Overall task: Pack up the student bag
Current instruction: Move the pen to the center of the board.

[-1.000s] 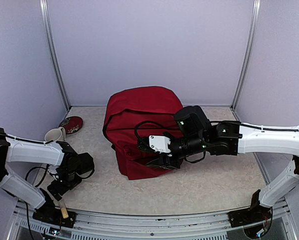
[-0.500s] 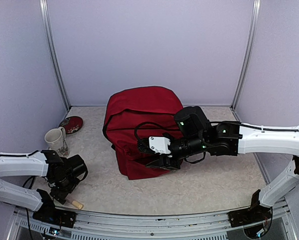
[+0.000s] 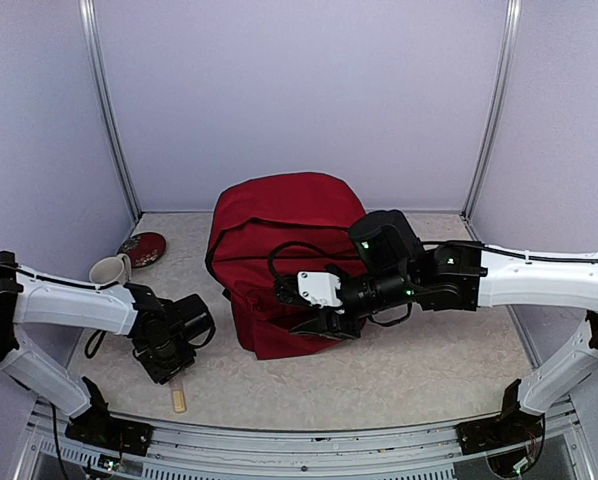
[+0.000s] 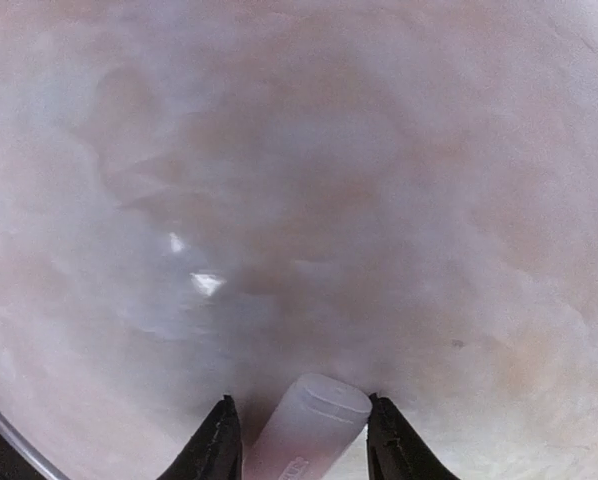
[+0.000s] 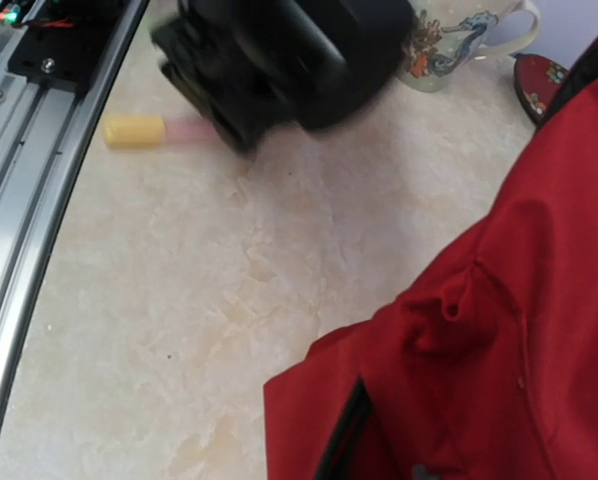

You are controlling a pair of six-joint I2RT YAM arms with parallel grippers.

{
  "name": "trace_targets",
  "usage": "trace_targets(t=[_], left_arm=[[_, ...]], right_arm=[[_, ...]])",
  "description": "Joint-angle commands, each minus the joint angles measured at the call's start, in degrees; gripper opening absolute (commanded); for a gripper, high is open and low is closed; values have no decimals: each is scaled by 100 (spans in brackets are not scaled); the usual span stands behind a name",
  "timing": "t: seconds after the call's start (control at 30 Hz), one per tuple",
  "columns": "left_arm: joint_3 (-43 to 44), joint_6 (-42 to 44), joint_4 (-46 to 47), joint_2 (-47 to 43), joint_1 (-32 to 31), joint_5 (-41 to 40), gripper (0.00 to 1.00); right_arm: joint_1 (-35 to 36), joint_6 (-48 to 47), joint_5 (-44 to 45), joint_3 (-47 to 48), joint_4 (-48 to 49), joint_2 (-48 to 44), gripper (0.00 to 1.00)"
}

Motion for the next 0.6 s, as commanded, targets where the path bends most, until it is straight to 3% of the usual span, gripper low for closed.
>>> trace_targets(t=[0.0,0.1,0.27,0.57], left_arm=[[558,1691,1207,1080,-187,726,40],[951,2293,1126,1397,-423,735,42],[784,2892,1095,1338,-457,974,56],[553,3836,932,1216,-754,1067,57]], right_arm=[[91,56,26,215,-111,-115,55],[118,56,65,217,-124,-115,55],[144,72,106,224,-153,-100,55],[180,117,134,271,-194,-124,56]])
